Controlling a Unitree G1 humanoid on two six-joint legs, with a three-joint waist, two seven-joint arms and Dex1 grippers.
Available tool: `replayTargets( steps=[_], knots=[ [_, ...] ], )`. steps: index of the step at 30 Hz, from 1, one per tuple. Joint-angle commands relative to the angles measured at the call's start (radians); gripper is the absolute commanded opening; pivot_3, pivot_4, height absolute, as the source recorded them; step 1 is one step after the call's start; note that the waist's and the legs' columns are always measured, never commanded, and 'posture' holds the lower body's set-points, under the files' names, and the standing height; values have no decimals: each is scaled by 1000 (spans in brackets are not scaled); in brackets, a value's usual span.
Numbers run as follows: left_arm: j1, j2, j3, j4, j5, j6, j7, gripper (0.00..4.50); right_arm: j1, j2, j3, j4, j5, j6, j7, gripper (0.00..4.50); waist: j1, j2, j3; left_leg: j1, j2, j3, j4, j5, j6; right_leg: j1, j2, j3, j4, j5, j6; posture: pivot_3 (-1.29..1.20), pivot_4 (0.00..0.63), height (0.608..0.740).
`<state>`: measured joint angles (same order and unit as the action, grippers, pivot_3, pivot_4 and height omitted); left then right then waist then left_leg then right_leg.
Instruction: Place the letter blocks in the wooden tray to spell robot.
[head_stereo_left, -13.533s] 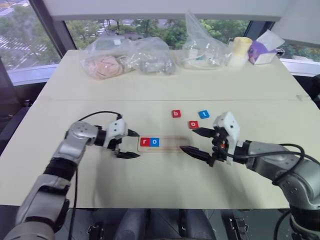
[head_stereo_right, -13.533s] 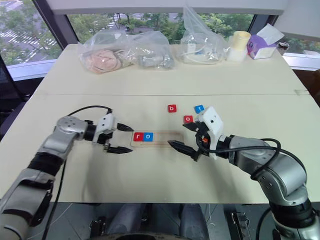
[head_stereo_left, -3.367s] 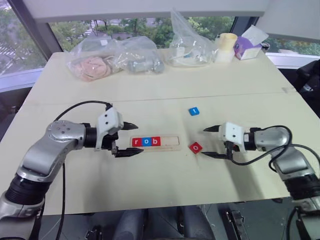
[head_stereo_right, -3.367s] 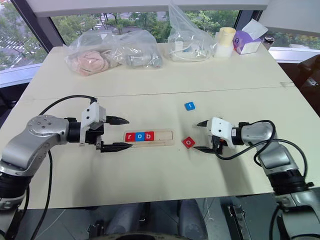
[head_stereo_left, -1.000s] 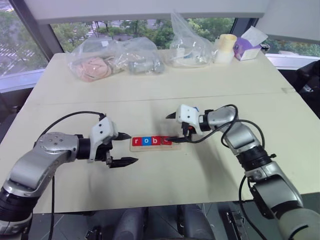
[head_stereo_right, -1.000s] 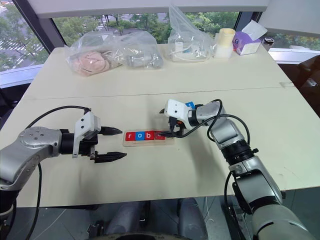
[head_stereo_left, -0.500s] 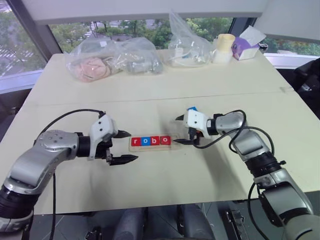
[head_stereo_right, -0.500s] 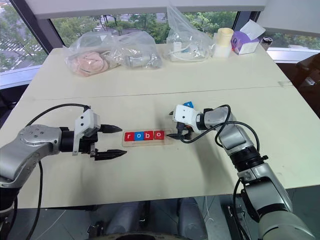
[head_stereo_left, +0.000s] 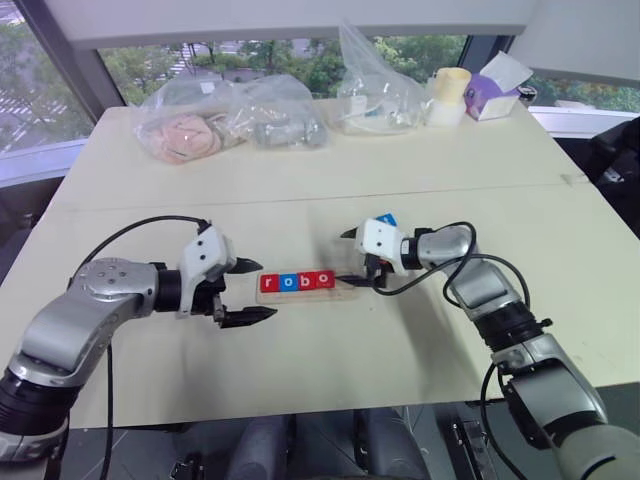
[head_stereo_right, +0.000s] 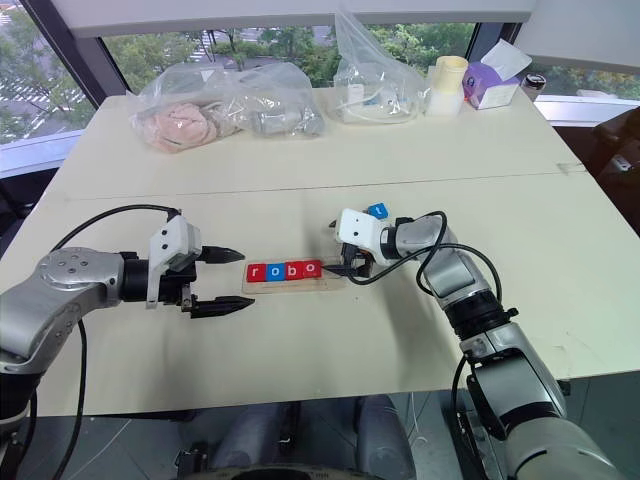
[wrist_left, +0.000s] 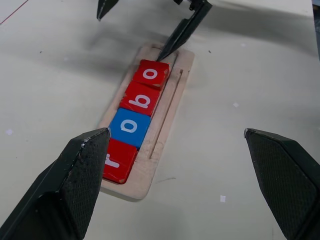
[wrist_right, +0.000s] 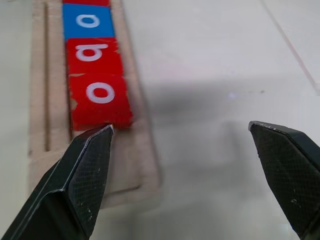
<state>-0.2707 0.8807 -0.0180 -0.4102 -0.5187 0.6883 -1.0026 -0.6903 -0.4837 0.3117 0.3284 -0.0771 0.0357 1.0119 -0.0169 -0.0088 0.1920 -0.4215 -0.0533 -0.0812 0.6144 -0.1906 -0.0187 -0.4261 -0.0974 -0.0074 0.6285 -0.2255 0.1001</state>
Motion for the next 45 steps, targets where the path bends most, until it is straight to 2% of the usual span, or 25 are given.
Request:
replayTargets(
  steps=[1,5,8,13,19,22,29,32,34,36,37,41,45],
  knots=[
    [-4,-2,13,-22,-5,-4,5,4500,-33,-8,-23,9,-16,-66,-36,4445,0,0,0,0,0,0,0,0,0,0,0,0,0,0,0,0,150,740],
    [0,2,18,-23,-8,-2,5,4500,-23,-64,-49,-37,-7,-47,-17,4445,3,0,0,0,0,0,0,0,0,0,0,0,0,0,0,0,150,740],
    [-7,7,26,-17,-8,-4,4,4500,-14,-67,-128,-97,70,92,-46,4445,3,0,0,0,0,0,0,0,0,0,0,1,0,0,0,0,150,740],
    [-49,1,50,16,-22,-3,5,4500,-42,21,-311,-108,140,437,-306,4445,2,0,0,0,0,-1,0,0,0,0,0,1,1,0,0,0,150,740],
    [-102,15,49,56,-25,-13,-21,4500,-33,109,-381,-137,163,691,-498,4445,2,0,0,0,0,0,-1,0,0,0,0,1,0,0,0,0,150,740],
    [-132,11,46,89,-10,-29,-27,4500,-23,164,-364,-121,144,715,-578,4445,-1,0,0,0,-1,0,0,0,0,0,0,1,1,0,0,0,150,740],
    [-127,-13,26,82,-8,-33,-16,4500,-50,214,-343,33,119,668,-676,4445,-2,0,0,0,-1,1,-1,0,0,0,0,1,1,0,0,0,150,740],
    [-116,-14,31,73,-10,-29,-12,4500,-55,216,-343,58,110,654,-707,3594,-3,0,0,1,-1,2,0,0,0,0,0,1,1,0,0,0,150,740],
    [-106,-12,36,69,-11,-29,-12,4500,-57,213,-340,58,111,647,-712,2618,-3,0,0,2,-1,2,-1,0,0,0,0,1,1,0,0,0,150,740],
    [-99,-10,39,65,-10,-29,-10,4500,-61,212,-335,53,110,636,-717,1445,-3,0,0,2,-1,2,-1,0,0,0,1,1,1,0,0,0,150,740],
    [-97,-11,39,64,-9,-29,-8,4500,-64,212,-335,49,111,636,-722,1156,-3,0,0,2,-1,2,-1,0,0,0,1,2,1,0,0,0,150,740],
    [-96,-14,36,61,-8,-32,-4,4500,-62,212,-346,-9,110,650,-759,1174,-2,0,0,2,-1,1,-1,0,0,0,1,1,1,0,0,0,150,740],
    [-94,-29,33,51,-11,-42,10,4500,-2,227,-416,-203,129,759,-854,1174,-1,0,0,1,-1,1,-1,0,0,0,0,2,1,0,0,0,150,740]
  ],
)
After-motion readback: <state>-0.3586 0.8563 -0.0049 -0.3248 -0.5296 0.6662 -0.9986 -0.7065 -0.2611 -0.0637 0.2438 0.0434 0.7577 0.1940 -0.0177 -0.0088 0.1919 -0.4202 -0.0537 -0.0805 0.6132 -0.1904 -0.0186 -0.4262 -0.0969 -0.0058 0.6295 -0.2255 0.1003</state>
